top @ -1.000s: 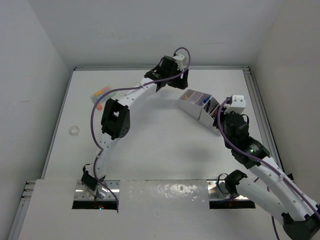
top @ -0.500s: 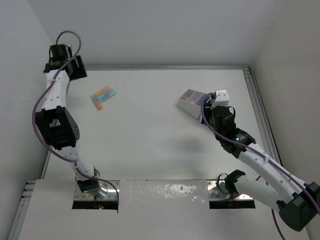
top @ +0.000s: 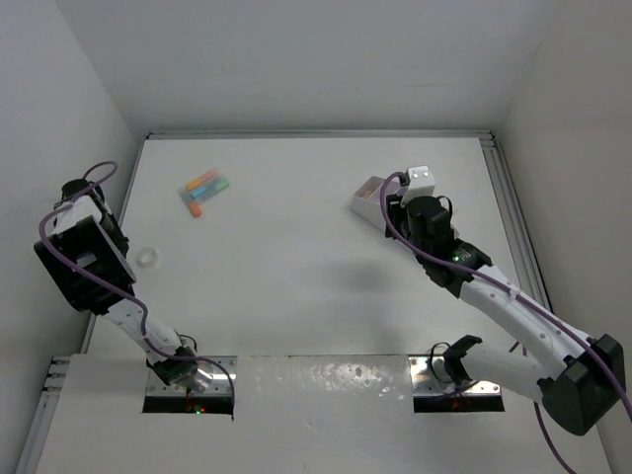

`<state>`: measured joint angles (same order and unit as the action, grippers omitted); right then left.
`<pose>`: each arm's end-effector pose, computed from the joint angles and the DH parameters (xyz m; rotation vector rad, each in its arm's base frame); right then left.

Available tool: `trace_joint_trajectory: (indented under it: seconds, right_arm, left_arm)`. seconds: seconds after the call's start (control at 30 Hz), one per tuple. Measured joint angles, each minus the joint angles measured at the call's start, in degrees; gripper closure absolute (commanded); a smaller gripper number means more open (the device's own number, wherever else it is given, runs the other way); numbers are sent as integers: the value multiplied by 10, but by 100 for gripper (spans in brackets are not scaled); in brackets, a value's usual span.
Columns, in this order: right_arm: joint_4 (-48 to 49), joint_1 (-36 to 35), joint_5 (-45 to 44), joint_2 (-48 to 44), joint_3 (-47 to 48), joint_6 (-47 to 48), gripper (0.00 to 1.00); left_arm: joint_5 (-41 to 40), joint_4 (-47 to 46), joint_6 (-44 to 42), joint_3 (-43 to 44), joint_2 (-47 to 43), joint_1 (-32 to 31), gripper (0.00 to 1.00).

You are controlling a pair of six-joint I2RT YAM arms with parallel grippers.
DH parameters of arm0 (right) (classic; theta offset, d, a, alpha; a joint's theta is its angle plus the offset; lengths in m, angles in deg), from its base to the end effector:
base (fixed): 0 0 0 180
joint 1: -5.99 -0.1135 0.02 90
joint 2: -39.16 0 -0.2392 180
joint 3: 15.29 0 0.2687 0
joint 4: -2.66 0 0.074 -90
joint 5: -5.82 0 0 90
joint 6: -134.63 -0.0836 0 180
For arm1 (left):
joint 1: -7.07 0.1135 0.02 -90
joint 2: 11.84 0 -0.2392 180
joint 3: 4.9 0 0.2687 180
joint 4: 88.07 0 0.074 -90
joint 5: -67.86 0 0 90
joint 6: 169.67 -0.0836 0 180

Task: Sort the stationery into containers
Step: Pick up the stationery from the corner of the board.

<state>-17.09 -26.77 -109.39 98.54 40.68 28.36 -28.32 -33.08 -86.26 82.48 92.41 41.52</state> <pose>0.2749 0.1345 0.2445 0.0050 1.9370 0.1348 0.3123 0.2252 0.1181 -0.7142 2.7768 0.3054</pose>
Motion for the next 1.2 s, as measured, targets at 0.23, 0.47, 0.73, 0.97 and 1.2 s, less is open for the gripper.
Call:
trace_joint_trajectory:
  seconds: [0.23,0.47,0.73,0.97,1.2]
  right_arm:
    - [4,-1,10,11,14,-1,53]
    - [-3,-1,7,3,15,-2,53]
    - [-9,-1,-3,-5,15,-1,53]
    - [-10,-1,-3,-5,15,-1,52]
    - [-12,-1,-11,-10,15,-1,53]
  left_arm:
    - [23,-15,-21,-10,13,31,75]
    - [50,-16,-21,1,20,29,70]
    - [77,-13,-22,5,7,1,66]
    - [77,-11,-24,5,30,-16,66]
    - [60,-12,-24,5,49,-24,67]
